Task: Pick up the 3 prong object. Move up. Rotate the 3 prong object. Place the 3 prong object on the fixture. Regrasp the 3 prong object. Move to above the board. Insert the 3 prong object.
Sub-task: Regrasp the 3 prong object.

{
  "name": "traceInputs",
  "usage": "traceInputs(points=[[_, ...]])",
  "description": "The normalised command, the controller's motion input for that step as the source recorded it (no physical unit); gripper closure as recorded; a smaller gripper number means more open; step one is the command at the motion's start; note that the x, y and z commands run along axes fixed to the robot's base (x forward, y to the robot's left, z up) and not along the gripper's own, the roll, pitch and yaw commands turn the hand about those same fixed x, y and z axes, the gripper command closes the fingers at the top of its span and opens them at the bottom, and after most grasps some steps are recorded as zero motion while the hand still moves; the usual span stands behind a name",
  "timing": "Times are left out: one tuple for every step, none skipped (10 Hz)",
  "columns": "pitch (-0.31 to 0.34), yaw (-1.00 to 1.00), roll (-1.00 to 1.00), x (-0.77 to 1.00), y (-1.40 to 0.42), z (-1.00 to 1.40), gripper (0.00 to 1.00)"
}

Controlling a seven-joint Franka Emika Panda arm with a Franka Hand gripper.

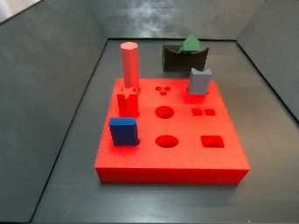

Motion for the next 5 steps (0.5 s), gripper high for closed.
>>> traceInputs(points=[[0.231, 0.2, 0.98, 0.1, -0.05, -0.01, 0.0], [0.203, 0.22, 0.73, 0.11, -0.05, -0.01, 0.0], [0.17, 0.24, 0.55, 0.11, -0.06, -0.01, 0.0], [0.147, 0.25, 0.43, 0.11, -0.06, -0.01, 0.0], [0.081, 0.25, 0.23, 0.1, -0.04, 0.0, 0.0]])
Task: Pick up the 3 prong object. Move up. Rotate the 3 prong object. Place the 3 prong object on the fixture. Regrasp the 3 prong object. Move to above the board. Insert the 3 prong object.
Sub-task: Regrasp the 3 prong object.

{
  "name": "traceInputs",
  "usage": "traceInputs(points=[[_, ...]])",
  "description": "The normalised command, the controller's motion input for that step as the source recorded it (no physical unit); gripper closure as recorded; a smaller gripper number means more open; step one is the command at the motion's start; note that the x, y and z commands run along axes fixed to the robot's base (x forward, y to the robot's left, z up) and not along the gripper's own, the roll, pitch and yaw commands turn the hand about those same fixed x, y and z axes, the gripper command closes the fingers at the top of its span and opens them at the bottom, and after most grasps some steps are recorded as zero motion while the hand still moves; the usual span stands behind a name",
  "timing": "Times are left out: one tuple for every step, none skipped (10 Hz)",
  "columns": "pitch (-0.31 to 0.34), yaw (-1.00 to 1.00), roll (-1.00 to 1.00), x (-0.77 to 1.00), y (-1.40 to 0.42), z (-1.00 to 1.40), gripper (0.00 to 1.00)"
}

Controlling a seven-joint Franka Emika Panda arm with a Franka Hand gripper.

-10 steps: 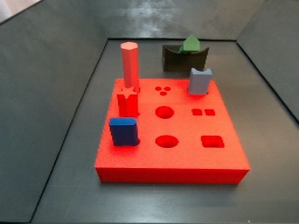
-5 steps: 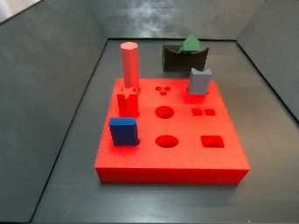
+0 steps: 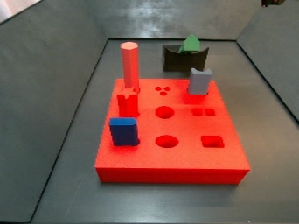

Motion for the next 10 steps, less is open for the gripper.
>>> traceInputs(points=[[0.039, 0.24, 0.16, 0.09, -0.04, 0.0, 0.0], [0.012, 0.23, 0.15, 0.09, -0.04, 0.0, 0.0], [-0.003, 0.2, 0.1, 0.03, 0.04, -1.0, 0.0], [-0.013, 0.17, 0.09, 0.03, 0.04, -1.0, 0.0], [-0.052, 0.14, 0.09, 0.04, 0.04, -1.0, 0.0], [-0.086, 0.12, 0.09, 0.05, 0.04, -1.0, 0.0], [-0.119, 0.07, 0.08, 0.06, 0.03, -1.0, 0.0], [-0.123, 0.05, 0.07, 0.06, 0.03, -1.0, 0.0], [-0.125, 0.01, 0.07, 0.07, 0.03, -1.0, 0.0], [-0.117, -0.01, 0.07, 0.07, 0.03, -1.0, 0.0]])
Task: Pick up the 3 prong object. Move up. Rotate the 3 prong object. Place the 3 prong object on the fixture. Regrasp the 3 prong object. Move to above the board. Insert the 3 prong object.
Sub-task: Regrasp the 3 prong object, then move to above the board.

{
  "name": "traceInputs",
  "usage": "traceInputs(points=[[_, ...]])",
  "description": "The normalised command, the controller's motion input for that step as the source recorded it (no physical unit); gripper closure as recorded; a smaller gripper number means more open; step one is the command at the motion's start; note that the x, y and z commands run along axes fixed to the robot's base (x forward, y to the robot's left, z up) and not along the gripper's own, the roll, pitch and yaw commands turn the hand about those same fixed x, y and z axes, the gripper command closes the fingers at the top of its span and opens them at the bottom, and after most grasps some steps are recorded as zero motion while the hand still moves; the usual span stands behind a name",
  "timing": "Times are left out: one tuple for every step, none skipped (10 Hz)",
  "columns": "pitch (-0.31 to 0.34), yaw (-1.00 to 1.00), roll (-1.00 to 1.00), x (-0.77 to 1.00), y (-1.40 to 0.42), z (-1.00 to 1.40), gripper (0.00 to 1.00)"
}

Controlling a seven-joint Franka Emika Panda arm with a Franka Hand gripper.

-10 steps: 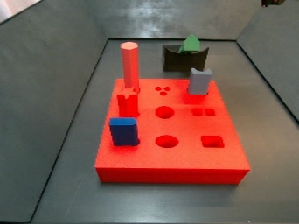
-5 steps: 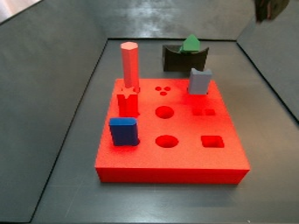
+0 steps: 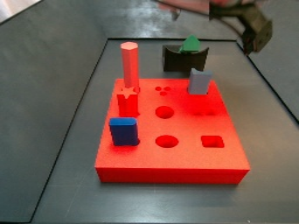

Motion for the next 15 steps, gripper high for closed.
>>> traceInputs(points=[[-0.101, -0.04, 0.06, 0.07, 0.02, -1.0, 0.0], [-0.085, -0.05, 0.06, 0.08, 0.02, -1.0, 0.0], [-0.064, -0.06, 0.07, 0.08, 0.02, -1.0, 0.0], [-0.045, -0.06, 0.06, 0.09, 0.02, -1.0, 0.0], [-0.006, -0.05, 0.06, 0.08, 0.01, -0.76, 0.0], [0.008, -0.04, 0.06, 0.08, 0.01, -0.65, 0.0], [0.032, -0.02, 0.07, 0.08, 0.0, -0.45, 0.0], [0.042, -0.01, 0.07, 0.09, 0.0, -0.31, 0.0], [0.0, 0.0, 0.0, 0.0, 0.0, 0.0, 1.0], [-0.055, -0.09, 0.06, 0.08, 0.09, 1.0, 1.0], [-0.055, -0.09, 0.05, 0.07, 0.09, 1.0, 1.0], [-0.043, -0.09, 0.04, 0.07, 0.09, 1.0, 1.0], [0.0, -0.09, 0.01, 0.05, 0.08, 1.0, 1.0], [0.021, -0.09, 0.0, 0.05, 0.08, 1.0, 1.0], [0.069, -0.07, -0.02, 0.04, 0.07, 1.0, 1.0]])
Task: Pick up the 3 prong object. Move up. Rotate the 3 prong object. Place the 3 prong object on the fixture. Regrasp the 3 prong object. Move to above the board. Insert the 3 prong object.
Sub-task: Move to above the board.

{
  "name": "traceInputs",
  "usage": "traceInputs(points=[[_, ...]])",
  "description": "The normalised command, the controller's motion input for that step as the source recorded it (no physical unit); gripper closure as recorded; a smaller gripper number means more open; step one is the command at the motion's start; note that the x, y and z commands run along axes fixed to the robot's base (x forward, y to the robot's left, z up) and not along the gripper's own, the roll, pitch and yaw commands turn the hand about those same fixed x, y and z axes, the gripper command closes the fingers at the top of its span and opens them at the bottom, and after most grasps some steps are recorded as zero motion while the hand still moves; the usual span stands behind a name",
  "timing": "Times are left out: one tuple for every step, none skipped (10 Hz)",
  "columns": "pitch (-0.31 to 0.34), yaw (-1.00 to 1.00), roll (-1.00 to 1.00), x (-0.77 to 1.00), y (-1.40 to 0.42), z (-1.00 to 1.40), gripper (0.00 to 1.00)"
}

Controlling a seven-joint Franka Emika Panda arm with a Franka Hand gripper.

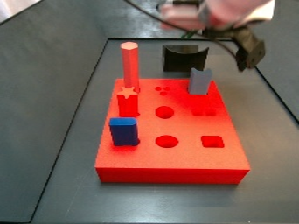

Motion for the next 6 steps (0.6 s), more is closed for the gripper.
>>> traceInputs(points=[[0.084, -0.06, -0.03, 0.03, 0.07, 1.0, 1.0], [0.101, -0.03, -0.04, 0.02, 0.06, 1.0, 1.0], [0.106, 0.0, -0.05, 0.01, 0.06, 1.0, 1.0], [0.106, 0.02, -0.06, 0.01, 0.05, 1.0, 1.0], [0.108, 0.04, -0.06, 0.0, 0.04, 1.0, 1.0], [0.099, 0.06, -0.06, 0.0, 0.02, 0.92, 1.0]])
